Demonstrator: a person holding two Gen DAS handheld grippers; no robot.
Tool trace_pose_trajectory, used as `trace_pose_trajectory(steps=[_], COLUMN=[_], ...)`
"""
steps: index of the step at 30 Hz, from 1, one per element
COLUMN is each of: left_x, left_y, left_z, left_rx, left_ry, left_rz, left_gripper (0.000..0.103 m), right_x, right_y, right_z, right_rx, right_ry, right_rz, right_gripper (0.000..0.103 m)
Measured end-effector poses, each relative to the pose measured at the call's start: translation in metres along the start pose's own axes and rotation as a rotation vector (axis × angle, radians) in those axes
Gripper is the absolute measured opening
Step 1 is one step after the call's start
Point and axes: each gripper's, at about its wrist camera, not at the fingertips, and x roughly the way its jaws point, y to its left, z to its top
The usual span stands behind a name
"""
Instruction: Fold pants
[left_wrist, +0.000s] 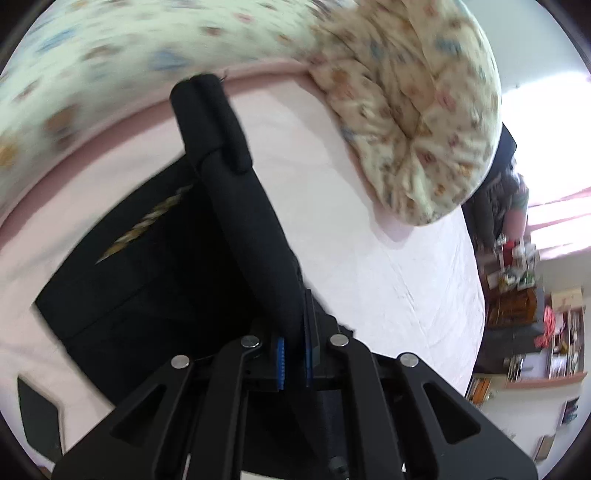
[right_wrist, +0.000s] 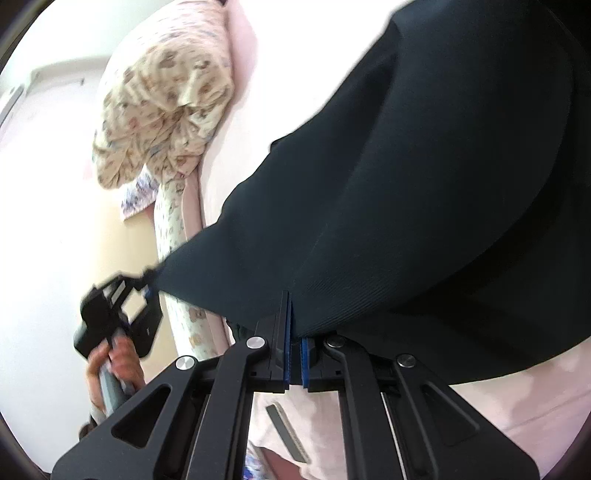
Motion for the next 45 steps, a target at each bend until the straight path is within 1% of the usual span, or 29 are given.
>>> trace_pose_trajectory(steps=[3, 4, 7, 9, 11, 14, 15, 16, 17, 18, 19, 20, 21, 22, 23, 24, 25, 26, 27, 28, 29, 32, 33, 35, 36, 39, 40, 42, 45], left_x=[-0.016, -0.016, -0.013, -0.013, -0.011, 0.005, 0.013, 0.016, 0.016, 0.015, 0.013, 0.01, 0.006, -0.002, -0.009, -0.019, -0.023, -0.028, -0.032, -0.032, -0.031, -0.019, -0.016, -0.008, -0.002, 0.002, 0.002, 0.002, 0.002], left_y=[0.054, 0.066, 0.099, 0.107, 0.11, 0.117, 0.121, 0.122, 0.123, 0.121, 0.119, 0.117, 0.112, 0.109, 0.106, 0.103, 0.102, 0.099, 0.095, 0.092, 0.087, 0.067, 0.061, 0.048, 0.041, 0.032, 0.03, 0.025, 0.022], left_z=[-0.035, -0.043, -0.067, -0.076, -0.081, -0.084, -0.085, -0.086, -0.088, -0.089, -0.09, -0.092, -0.095, -0.1, -0.108, -0.116, -0.121, -0.13, -0.144, -0.154, -0.171, -0.217, -0.234, -0.271, -0.289, -0.326, -0.333, -0.347, -0.358], left_rx=[-0.092, -0.115, -0.189, -0.197, -0.179, -0.138, -0.137, -0.137, -0.13, -0.116, -0.106, -0.094, -0.08, -0.062, -0.045, -0.026, -0.016, 0.0, 0.025, 0.048, 0.087, 0.204, 0.237, 0.304, 0.328, 0.356, 0.355, 0.348, 0.329], left_ry=[-0.013, -0.01, 0.003, -0.006, -0.018, 0.014, 0.03, 0.033, 0.028, 0.023, 0.025, 0.024, 0.021, 0.002, -0.024, -0.043, -0.044, -0.045, -0.035, -0.017, 0.02, 0.129, 0.158, 0.224, 0.265, 0.325, 0.332, 0.349, 0.354], left_rz=[0.046, 0.058, 0.095, 0.104, 0.121, 0.199, 0.224, 0.229, 0.23, 0.229, 0.225, 0.219, 0.234, 0.282, 0.301, 0.298, 0.304, 0.321, 0.336, 0.337, 0.342, 0.356, 0.352, 0.354, 0.352, 0.342, 0.334, 0.33, 0.326], left_gripper=[0.007, 0.008, 0.008, 0.008, 0.01, 0.017, 0.022, 0.024, 0.024, 0.028, 0.039, 0.047, 0.071, 0.084, 0.085, 0.086, 0.087, 0.089, 0.092, 0.092, 0.093, 0.093, 0.093, 0.093, 0.093, 0.093, 0.093, 0.093, 0.094], right_x=[0.003, 0.004, 0.005, 0.005, 0.01, 0.02, 0.021, 0.018, 0.013, 0.007, -0.001, -0.015, -0.026, -0.043, -0.065, -0.082, -0.103, -0.131, -0.149, -0.169, -0.192, -0.223, -0.231, -0.235, -0.235, -0.231, -0.224, -0.224, -0.22], right_y=[-0.002, -0.006, -0.011, -0.014, -0.02, -0.038, -0.043, -0.047, -0.049, -0.051, -0.053, -0.057, -0.063, -0.071, -0.083, -0.093, -0.105, -0.125, -0.137, -0.153, -0.173, -0.212, -0.222, -0.234, -0.24, -0.252, -0.25, -0.253, -0.252], right_z=[-0.008, -0.012, -0.019, -0.023, -0.025, -0.026, -0.027, -0.027, -0.028, -0.028, -0.029, -0.031, -0.031, -0.03, -0.028, -0.026, -0.021, -0.015, -0.01, -0.005, -0.001, 0.014, 0.02, 0.028, 0.032, 0.038, 0.04, 0.043, 0.051], right_rx=[-0.036, -0.035, -0.025, -0.032, -0.041, -0.008, 0.012, 0.041, 0.057, 0.066, 0.069, 0.081, 0.098, 0.13, 0.173, 0.21, 0.257, 0.331, 0.381, 0.442, 0.525, 0.673, 0.694, 0.72, 0.74, 0.758, 0.758, 0.755, 0.745], right_ry=[0.02, 0.029, 0.037, 0.038, 0.048, 0.104, 0.121, 0.136, 0.141, 0.144, 0.143, 0.138, 0.131, 0.113, 0.074, 0.039, -0.006, -0.074, -0.123, -0.185, -0.266, -0.402, -0.437, -0.455, -0.452, -0.427, -0.42, -0.409, -0.408], right_rz=[-0.064, -0.082, -0.099, -0.121, -0.168, -0.236, -0.242, -0.23, -0.215, -0.203, -0.194, -0.174, -0.159, -0.14, -0.12, -0.108, -0.094, -0.07, -0.051, -0.029, 0.006, 0.121, 0.125, 0.108, 0.116, 0.101, 0.089, 0.077, 0.06], right_gripper=[0.004, 0.004, 0.004, 0.004, 0.004, 0.005, 0.005, 0.006, 0.01, 0.012, 0.013, 0.013, 0.013, 0.013, 0.013, 0.013, 0.013, 0.018, 0.023, 0.037, 0.043, 0.042, 0.042, 0.042, 0.042, 0.038, 0.037, 0.037, 0.037])
